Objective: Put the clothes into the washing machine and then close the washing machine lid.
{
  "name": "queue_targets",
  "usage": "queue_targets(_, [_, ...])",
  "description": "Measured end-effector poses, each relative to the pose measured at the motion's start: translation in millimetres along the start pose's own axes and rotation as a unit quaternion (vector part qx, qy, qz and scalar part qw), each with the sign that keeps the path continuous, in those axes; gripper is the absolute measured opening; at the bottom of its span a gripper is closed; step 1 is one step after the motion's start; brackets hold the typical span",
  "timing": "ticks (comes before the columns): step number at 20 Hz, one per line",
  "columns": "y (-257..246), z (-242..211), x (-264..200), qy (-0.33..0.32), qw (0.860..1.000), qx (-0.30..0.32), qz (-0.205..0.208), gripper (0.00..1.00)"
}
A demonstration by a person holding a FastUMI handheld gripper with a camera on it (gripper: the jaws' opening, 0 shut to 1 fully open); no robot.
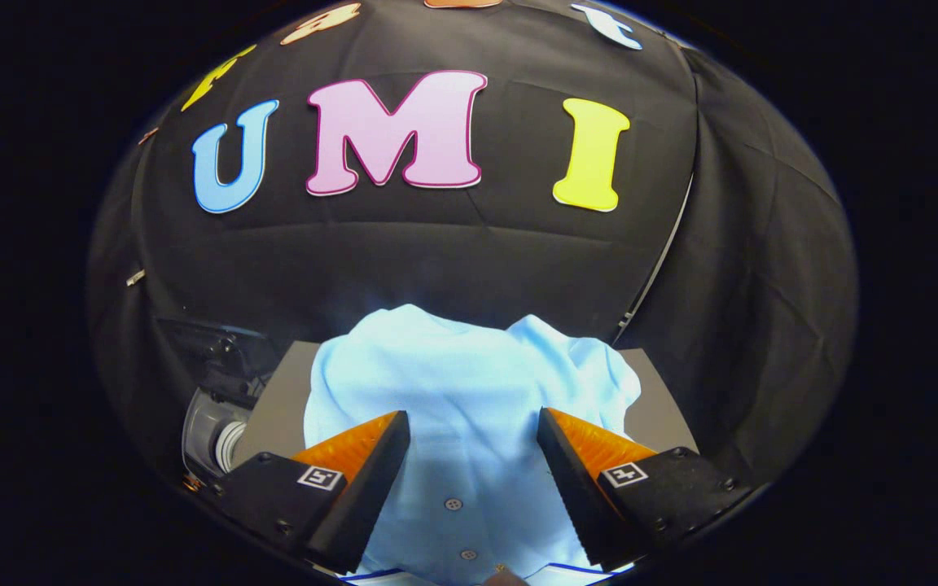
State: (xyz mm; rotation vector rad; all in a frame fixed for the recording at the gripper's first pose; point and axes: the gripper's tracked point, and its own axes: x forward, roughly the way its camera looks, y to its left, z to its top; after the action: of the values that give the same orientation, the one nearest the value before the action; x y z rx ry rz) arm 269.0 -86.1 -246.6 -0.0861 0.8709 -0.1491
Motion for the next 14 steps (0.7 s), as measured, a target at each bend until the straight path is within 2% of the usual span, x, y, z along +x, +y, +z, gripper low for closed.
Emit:
queue_targets(7, [-5,-13,9,0.042,0.998,0.037,0.007,0.99])
queue_targets(11, [-5,-13,11,0.054,0.998,0.032,0.002,0.99])
queue_targets(13, [-1,-12,14,0.058,0.998,0.034,0.009,0.87])
queue_targets(14, [1,-13,16,0.064,0.997,0.041,0.017,0.70])
